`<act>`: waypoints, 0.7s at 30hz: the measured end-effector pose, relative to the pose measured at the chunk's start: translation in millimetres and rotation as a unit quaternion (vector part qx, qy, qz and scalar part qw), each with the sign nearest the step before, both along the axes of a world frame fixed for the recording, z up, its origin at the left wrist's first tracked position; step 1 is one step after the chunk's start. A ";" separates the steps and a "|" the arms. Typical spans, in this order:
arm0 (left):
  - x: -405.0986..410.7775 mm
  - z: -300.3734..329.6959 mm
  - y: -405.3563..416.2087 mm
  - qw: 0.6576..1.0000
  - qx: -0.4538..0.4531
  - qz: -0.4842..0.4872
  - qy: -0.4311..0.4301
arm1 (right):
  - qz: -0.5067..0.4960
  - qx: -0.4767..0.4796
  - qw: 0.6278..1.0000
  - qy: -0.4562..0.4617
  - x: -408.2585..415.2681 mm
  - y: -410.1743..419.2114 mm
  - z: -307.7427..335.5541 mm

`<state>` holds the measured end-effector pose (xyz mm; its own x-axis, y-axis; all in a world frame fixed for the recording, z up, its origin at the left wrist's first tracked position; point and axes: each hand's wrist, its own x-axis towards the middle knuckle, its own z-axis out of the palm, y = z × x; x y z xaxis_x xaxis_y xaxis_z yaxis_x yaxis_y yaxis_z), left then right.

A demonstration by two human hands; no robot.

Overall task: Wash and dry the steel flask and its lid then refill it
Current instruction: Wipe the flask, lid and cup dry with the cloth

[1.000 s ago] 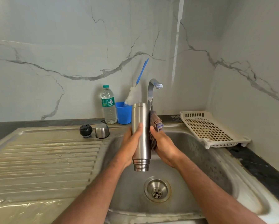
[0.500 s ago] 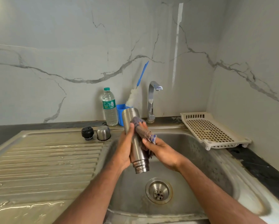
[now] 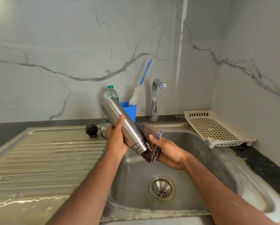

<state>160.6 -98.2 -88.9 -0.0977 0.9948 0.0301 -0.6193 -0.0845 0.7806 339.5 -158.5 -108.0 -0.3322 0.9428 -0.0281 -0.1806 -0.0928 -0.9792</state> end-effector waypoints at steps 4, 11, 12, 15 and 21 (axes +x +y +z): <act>-6.9 1.0 8.0 0.995 0.009 0.062 -0.074 | -0.082 0.299 0.923 -0.226 -12.1 -0.7 -3.3; 2.4 0.2 5.6 0.996 0.052 0.000 -0.071 | -0.164 -0.001 0.986 -0.005 -22.0 10.4 0.1; 5.0 2.2 3.4 0.995 0.052 -0.021 -0.077 | -0.149 -0.062 0.985 0.065 -17.5 8.8 2.0; 7.7 6.1 3.1 0.993 0.066 -0.036 -0.089 | -0.132 -0.120 0.973 0.146 -13.3 1.4 7.2; 6.4 6.1 5.6 0.992 0.122 -0.009 0.031 | -0.197 -0.102 0.956 0.191 -23.3 5.5 5.9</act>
<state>167.0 -92.7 -82.8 -0.0698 0.9585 0.2763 -0.5733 -0.2652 0.7752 316.2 -152.9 -102.1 0.0252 0.9848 -0.1718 -0.5820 -0.1253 -0.8035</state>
